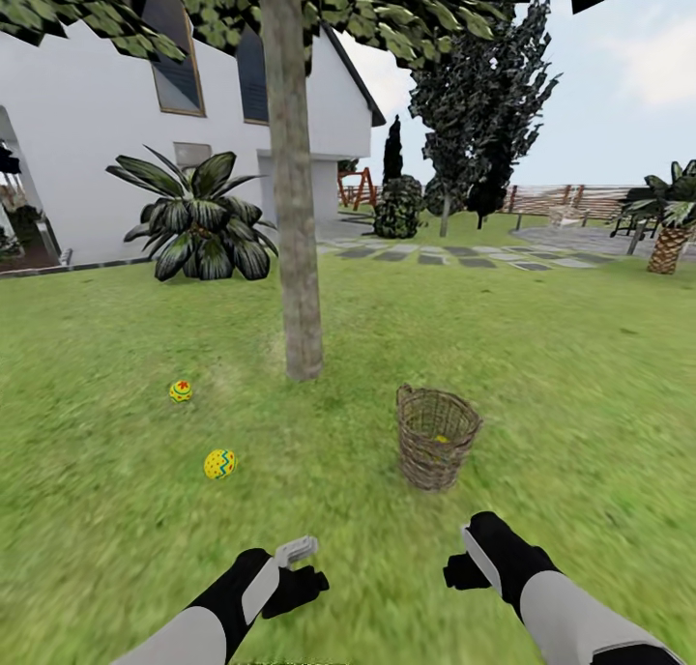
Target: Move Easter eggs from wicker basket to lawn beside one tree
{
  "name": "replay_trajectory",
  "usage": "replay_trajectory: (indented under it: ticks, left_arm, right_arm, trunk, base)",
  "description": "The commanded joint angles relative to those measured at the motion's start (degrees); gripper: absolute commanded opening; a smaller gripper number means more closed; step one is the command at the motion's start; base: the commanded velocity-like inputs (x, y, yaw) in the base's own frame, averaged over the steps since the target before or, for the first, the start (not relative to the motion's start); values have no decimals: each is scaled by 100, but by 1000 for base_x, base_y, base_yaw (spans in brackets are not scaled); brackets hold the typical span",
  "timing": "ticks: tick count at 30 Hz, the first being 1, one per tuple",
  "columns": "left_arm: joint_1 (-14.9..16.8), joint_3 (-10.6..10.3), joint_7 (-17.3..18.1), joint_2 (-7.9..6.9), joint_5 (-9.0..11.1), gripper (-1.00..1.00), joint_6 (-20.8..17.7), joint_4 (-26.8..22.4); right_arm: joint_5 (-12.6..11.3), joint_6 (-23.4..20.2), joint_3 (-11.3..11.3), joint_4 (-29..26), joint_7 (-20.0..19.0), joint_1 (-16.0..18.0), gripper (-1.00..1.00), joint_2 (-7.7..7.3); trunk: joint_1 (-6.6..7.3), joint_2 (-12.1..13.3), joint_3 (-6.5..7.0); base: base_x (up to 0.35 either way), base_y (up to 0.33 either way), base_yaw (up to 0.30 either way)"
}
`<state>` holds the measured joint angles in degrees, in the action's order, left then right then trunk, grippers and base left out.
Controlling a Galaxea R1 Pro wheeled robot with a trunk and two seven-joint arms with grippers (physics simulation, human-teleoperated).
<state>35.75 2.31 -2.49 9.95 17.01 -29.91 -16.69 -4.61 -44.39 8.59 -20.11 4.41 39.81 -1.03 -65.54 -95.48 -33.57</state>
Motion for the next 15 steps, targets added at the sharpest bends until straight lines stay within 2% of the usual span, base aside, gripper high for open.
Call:
replay_trajectory:
  ticks: [1, 15]
  left_arm:
    - [2, 23, -25, 4, 31, 100, -32, -9]
    - [2, 23, -23, 4, 35, 100, -32, -9]
  right_arm:
    - [-52, -26, 38, -11, 33, 0, 100, -8]
    - [-58, -26, 30, -10, 25, 0, 100, -16]
  trunk:
    - [0, -3, -12]
    - [0, -3, -21]
  base:
    - [81, -281, 200]
    - [290, -146, 20]
